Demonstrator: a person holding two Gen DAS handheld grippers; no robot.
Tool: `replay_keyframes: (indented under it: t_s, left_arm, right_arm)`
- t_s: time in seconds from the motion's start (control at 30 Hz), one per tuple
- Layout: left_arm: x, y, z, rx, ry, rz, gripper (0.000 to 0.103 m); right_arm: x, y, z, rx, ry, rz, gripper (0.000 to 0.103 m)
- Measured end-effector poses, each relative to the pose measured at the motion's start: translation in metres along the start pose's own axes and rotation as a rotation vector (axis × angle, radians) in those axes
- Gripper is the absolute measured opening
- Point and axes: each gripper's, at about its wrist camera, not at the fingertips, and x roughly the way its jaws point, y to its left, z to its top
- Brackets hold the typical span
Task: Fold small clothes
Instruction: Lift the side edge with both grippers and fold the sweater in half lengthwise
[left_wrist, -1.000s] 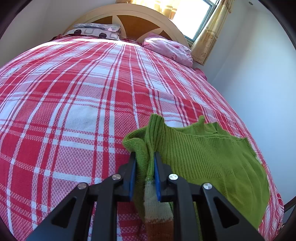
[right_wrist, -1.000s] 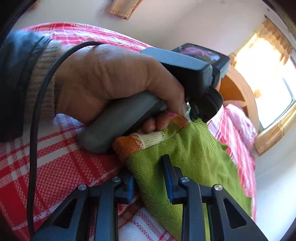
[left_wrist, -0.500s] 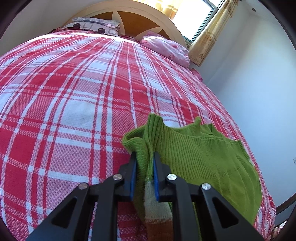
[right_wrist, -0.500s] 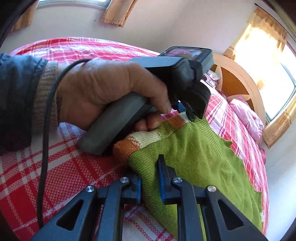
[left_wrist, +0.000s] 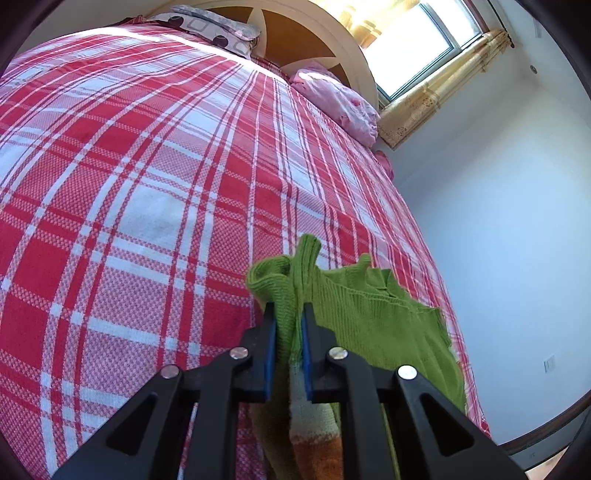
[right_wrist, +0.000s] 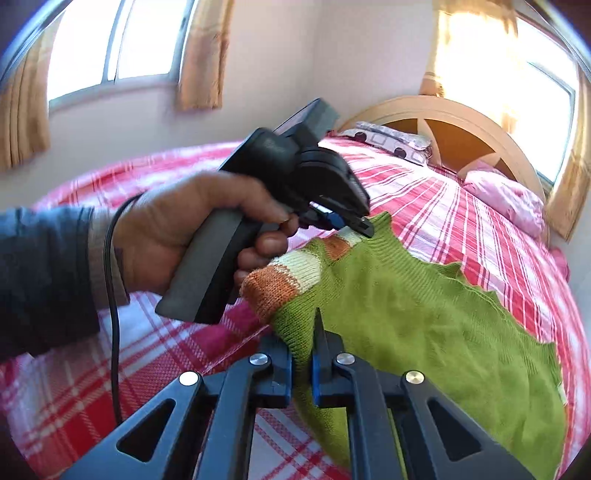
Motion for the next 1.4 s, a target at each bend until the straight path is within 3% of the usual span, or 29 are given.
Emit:
replay_keyframes:
  t_s: [0.13,0.57,1.0,1.4]
  left_arm:
    - [-0.007,-0.017,0.003,-0.022,-0.014,-0.034,0.012]
    - [-0.006,-0.101,0.015,0.047,-0.056,-0.059,0.012]
    - [0.029,-0.193,0.007,0.180,-0.019,-0.084,0.012]
    - [0.094,-0.251,-0.029,0.269,0.093,-0.100,0.012]
  right_arm:
    - [-0.017,-0.018,0.000,0.066,-0.035,0.018,0.006]
    - [-0.067,-0.087,-0.016,0.239,-0.126,0.017,0.006]
    - [-0.111,-0.166,-0.059,0.449,-0.140,0.044,0.006]
    - [-0.129,-0.218,-0.119,0.609,-0.084,0.052,0.006]
